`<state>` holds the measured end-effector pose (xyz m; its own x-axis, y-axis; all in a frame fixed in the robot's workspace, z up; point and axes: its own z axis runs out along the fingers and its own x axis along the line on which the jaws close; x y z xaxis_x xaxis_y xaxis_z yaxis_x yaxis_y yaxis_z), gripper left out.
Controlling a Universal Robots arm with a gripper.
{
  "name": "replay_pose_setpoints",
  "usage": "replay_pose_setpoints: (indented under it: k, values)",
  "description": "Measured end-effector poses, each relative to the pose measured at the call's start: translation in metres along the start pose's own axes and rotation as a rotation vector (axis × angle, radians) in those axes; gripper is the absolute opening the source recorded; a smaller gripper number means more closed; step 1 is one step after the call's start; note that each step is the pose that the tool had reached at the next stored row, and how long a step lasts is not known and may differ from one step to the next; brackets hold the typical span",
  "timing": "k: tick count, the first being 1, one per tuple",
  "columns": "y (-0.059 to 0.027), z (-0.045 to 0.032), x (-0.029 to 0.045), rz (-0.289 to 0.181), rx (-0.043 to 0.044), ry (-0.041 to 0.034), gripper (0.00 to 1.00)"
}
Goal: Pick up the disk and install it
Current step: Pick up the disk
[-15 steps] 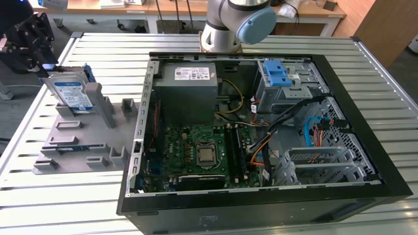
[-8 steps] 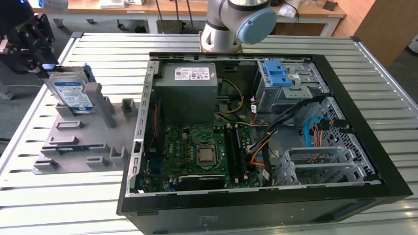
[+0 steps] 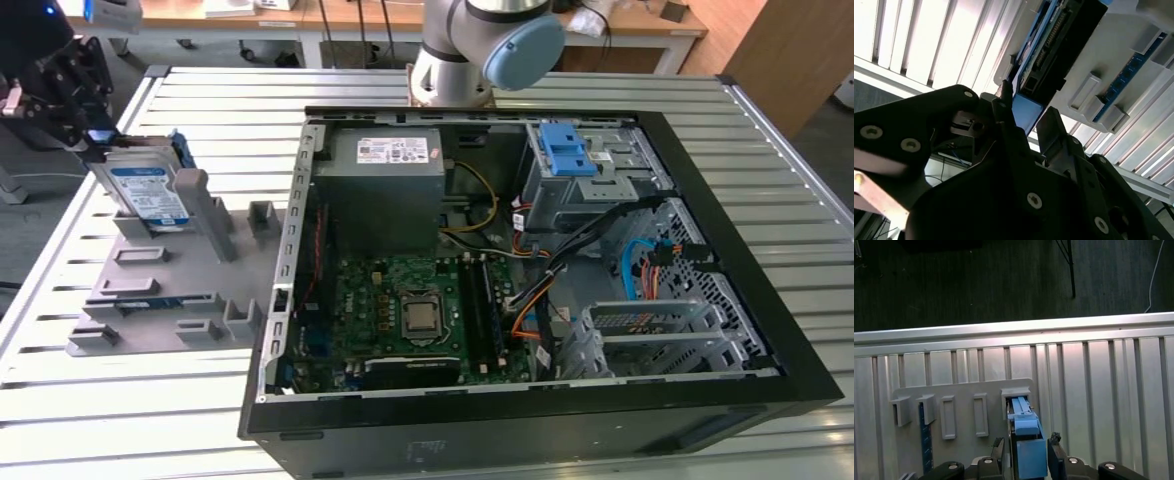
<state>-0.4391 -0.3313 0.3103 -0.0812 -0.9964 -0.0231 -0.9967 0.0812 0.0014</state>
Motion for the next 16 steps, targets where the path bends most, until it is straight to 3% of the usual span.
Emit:
replay_pose_setpoints:
  k: [1,8,11,12,16]
  values:
    - [0.0,0.0005,0.0,0.0,-0.0001,0.0,0.45]
    - [0.0,0.0016,0.0,0.0,-0.0001,0.0001,0.45]
    - [0.0,0.0034,0.0001,0.0,-0.0038,0.0003,0.46]
    - [0.0,0.0046,0.0001,0.0,-0.0041,0.0004,0.52]
    - [0.0,0.0093,0.0002,0.0,-0.0051,0.0004,0.52]
